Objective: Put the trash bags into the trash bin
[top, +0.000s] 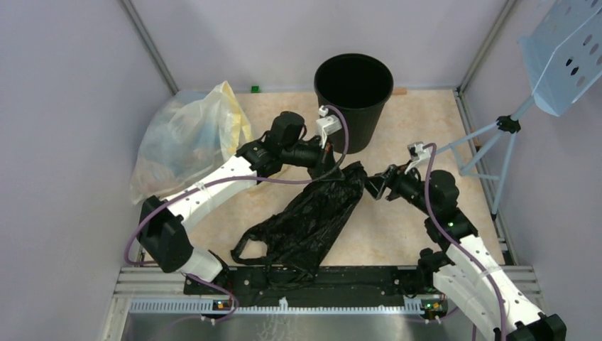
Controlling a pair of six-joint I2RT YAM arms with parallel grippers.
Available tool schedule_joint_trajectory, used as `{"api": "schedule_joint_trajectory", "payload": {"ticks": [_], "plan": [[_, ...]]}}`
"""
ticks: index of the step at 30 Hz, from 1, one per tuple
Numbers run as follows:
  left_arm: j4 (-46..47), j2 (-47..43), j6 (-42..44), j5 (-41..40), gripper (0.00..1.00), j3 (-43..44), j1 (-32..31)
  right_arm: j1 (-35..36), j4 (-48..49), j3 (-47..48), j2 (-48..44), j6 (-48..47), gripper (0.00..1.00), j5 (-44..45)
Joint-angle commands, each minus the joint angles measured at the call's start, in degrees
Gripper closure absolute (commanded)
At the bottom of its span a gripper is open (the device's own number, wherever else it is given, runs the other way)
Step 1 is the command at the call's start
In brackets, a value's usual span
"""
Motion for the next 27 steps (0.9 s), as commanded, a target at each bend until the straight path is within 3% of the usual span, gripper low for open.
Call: {"api": "schedule_joint_trajectory", "payload": {"ticks": [1,8,10,14,22,27], "plan": [[2.9,-3.2,1.5,9.6,1.0,0.4,0.0,0.0,16.3,-1.2,0.4,2.8,0.28,-17.9],[4.9,-0.6,-0.2,17.3,1.0,1.7,0.0,0.0,25.4,-1.1,2.4,5.2,0.32,-26.7],[4.4,-0.2,0.1,16.7,1.0,2.4,0.0,0.1,26.3,-0.8,2.2,5.6,0.49,-27.4],[2.2,-1.0,1.2,10.9,1.0,3.7,0.1,0.0,19.0,0.5,0.7,2.9,0.98,-21.9],[4.1,-8.8,-1.8,0.8,1.0,-1.0,5.2,0.0,3.3,1.1,-4.4,-0.5,1.0,-4.0],[6.2,-13.2,-4.4,0.8,1.0,-5.4,11.3,0.1,-6.0,2.3,-7.2,-0.5,1.0,9.2]]}}
